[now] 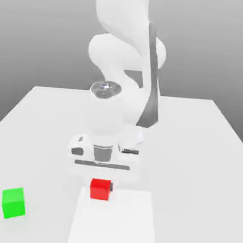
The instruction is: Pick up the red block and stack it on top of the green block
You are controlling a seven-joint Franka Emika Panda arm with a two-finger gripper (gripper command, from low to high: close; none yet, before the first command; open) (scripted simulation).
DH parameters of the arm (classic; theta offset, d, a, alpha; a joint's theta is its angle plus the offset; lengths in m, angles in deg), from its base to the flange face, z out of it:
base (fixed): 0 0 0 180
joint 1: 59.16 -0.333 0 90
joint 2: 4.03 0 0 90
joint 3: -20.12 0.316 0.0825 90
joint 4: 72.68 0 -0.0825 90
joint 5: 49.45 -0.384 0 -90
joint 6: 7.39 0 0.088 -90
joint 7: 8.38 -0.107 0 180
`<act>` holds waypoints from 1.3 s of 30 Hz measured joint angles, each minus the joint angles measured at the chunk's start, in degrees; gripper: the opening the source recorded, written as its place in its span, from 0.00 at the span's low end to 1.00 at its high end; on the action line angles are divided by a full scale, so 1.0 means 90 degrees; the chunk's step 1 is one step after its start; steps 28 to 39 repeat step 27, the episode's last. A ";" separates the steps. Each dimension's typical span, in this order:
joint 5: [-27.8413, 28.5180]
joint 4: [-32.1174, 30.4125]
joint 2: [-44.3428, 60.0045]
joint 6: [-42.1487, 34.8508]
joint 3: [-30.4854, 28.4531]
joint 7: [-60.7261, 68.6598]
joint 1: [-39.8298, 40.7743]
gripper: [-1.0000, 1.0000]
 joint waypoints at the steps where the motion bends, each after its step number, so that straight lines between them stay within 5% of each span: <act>1: 0.0053 -0.0030 -0.0210 -0.0180 -0.0013 -0.0039 0.0002 0.00; 7: 0.0180 -0.0032 -0.1325 -0.1294 -0.0097 -0.0217 0.0131 0.00; 18: -0.0086 0.2378 -0.0224 -0.2616 -0.1072 -0.1399 0.1790 0.00; 23: -0.0499 0.2635 0.0815 -0.1850 -0.0933 -0.1218 0.1949 0.00; 24: -0.0539 0.2644 0.0945 -0.1730 -0.0884 -0.1194 0.1990 1.00; 39: -0.0539 0.2644 0.0945 -0.1730 -0.0884 -0.1194 0.1990 1.00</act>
